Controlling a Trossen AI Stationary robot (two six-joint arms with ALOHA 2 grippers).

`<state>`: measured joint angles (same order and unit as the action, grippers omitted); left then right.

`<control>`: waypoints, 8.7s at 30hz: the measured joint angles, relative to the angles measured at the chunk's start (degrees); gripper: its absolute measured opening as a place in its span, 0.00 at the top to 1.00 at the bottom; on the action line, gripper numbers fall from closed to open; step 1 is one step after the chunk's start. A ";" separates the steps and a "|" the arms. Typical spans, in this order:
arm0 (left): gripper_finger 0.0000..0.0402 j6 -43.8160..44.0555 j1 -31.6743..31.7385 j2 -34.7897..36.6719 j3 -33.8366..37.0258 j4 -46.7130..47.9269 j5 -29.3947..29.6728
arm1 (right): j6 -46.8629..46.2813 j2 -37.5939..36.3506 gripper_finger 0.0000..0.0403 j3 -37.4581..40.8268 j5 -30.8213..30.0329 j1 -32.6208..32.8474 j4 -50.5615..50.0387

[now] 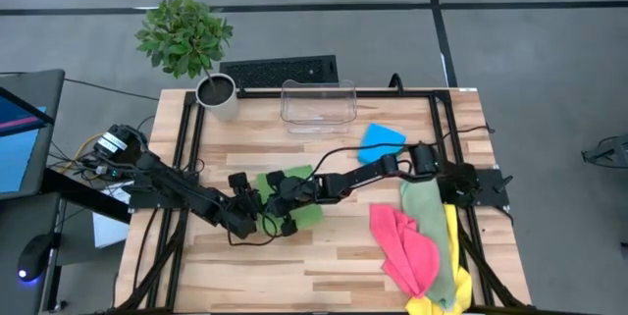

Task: Fold microfiber towels
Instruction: Fold the green microfiber towel

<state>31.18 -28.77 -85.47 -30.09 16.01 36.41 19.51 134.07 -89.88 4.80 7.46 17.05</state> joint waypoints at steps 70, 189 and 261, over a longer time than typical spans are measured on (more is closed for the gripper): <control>0.43 8.53 -8.39 -3.87 -6.12 -0.65 6.42 | -17.32 -23.13 0.59 20.82 -0.17 2.30 -21.53; 0.97 14.95 -12.76 -21.46 -1.27 -40.25 15.84 | -15.24 -17.51 0.73 33.20 -12.42 10.22 22.80; 1.00 9.47 -13.60 -15.71 0.59 -39.27 21.72 | -26.49 0.54 0.98 37.37 -12.87 5.77 49.48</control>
<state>40.65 -42.37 -101.18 -29.50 -23.26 58.13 -6.98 134.60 -52.51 -8.07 13.23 66.53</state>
